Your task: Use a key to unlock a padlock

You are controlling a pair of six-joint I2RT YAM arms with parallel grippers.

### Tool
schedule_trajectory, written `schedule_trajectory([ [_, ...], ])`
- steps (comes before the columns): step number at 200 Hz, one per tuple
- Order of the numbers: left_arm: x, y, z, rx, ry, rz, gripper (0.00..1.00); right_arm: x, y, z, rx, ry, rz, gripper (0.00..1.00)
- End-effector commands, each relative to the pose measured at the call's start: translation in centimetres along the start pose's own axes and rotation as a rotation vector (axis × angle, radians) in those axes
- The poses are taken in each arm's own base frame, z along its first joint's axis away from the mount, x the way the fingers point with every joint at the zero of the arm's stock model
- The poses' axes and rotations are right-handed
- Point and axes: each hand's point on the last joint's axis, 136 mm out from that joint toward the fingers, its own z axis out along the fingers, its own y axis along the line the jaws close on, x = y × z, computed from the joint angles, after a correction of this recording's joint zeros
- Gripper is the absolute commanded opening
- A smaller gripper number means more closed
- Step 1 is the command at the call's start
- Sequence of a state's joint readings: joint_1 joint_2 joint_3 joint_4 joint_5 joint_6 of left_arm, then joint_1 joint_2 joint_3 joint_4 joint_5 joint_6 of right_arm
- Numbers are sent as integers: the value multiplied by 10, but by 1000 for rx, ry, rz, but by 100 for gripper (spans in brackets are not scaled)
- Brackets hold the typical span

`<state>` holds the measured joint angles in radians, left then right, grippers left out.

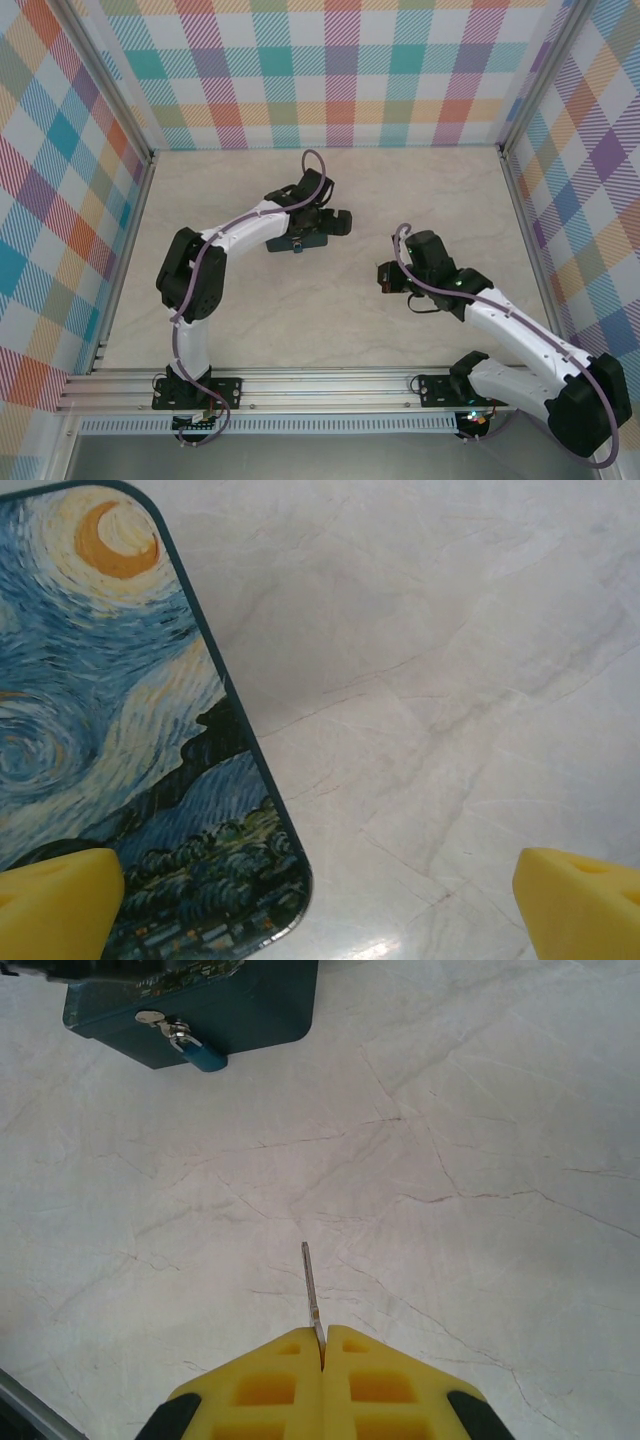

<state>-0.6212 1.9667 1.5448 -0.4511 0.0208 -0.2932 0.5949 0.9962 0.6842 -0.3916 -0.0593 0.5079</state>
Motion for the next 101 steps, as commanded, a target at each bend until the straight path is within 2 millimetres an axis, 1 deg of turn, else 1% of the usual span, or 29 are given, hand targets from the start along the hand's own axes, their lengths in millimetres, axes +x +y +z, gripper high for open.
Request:
schedule_trajectory([
  [1, 9, -11, 8, 20, 41, 29, 100, 5, -6, -6, 18, -5, 16, 0],
  [26, 26, -14, 18, 13, 96, 33, 100, 8, -9, -8, 35, 7, 25, 0],
  [51, 49, -24, 21, 31, 125, 45, 100, 11, -13, -10, 54, 18, 28, 0],
  [70, 65, -34, 20, 42, 141, 53, 100, 11, -18, -13, 87, 25, 25, 0],
  [101, 86, -48, 12, 59, 136, 70, 100, 12, -27, -19, 127, 24, 21, 0],
])
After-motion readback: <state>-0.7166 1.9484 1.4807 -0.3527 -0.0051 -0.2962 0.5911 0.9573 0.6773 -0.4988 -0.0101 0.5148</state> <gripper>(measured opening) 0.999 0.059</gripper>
